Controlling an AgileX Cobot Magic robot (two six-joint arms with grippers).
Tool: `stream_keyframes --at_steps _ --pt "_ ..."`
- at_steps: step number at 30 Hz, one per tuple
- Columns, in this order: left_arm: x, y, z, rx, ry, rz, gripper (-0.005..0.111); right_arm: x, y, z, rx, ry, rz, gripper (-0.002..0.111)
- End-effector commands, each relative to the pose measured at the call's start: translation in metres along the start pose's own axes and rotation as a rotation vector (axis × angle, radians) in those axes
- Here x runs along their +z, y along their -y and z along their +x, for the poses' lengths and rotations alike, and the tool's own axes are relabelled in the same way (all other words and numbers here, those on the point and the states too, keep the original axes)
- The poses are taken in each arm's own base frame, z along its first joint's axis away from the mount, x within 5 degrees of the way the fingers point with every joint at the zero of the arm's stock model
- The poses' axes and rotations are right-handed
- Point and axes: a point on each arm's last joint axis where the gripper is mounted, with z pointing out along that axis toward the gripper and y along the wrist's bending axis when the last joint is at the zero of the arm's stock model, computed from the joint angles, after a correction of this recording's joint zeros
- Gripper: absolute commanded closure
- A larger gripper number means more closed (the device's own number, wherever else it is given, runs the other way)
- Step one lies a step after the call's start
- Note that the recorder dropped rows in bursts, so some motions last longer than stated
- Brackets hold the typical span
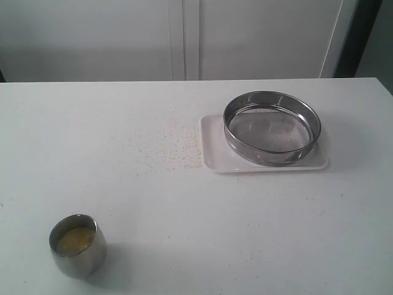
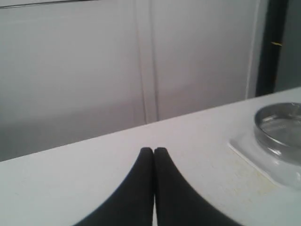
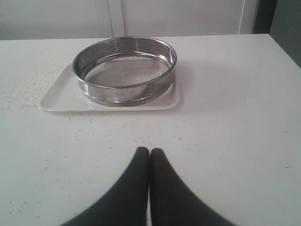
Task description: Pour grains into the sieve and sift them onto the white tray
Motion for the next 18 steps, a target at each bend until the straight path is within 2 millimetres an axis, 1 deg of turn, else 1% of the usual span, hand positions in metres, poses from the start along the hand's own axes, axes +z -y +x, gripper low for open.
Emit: stream_keyframes --at_steps 1,4,6,8,11,16,17,18 --pt "0.007 0.016 0.009 0.057 -0.06 0.155 0.107 0.0 0.0 0.001 -0.001 0.008 0.003 0.108" --pt "0.011 0.022 0.013 -0.017 -0.09 0.204 0.107 0.0 0.0 0.001 -0.001 0.008 0.003 0.108" --pt "0.013 0.028 0.015 0.007 -0.09 0.278 0.107 0.0 0.0 0.001 -0.001 0.008 0.003 0.108" --pt "0.015 0.034 0.017 0.044 -0.084 0.353 0.101 0.0 0.0 0.001 -0.001 0.008 0.003 0.108" --pt "0.018 0.038 0.019 0.038 -0.08 0.409 0.081 0.0 0.0 0.001 -0.001 0.008 0.003 0.108" --pt "0.025 0.042 0.027 -0.014 -0.119 0.471 0.029 0.0 0.0 0.001 -0.001 0.008 0.003 0.108" --pt "0.027 0.041 0.029 -0.029 -0.135 0.474 0.022 0.0 0.0 0.001 -0.001 0.008 0.003 0.108" --pt "0.029 0.041 0.032 -0.041 -0.151 0.478 0.019 0.0 0.0 0.001 -0.001 0.008 0.003 0.108"
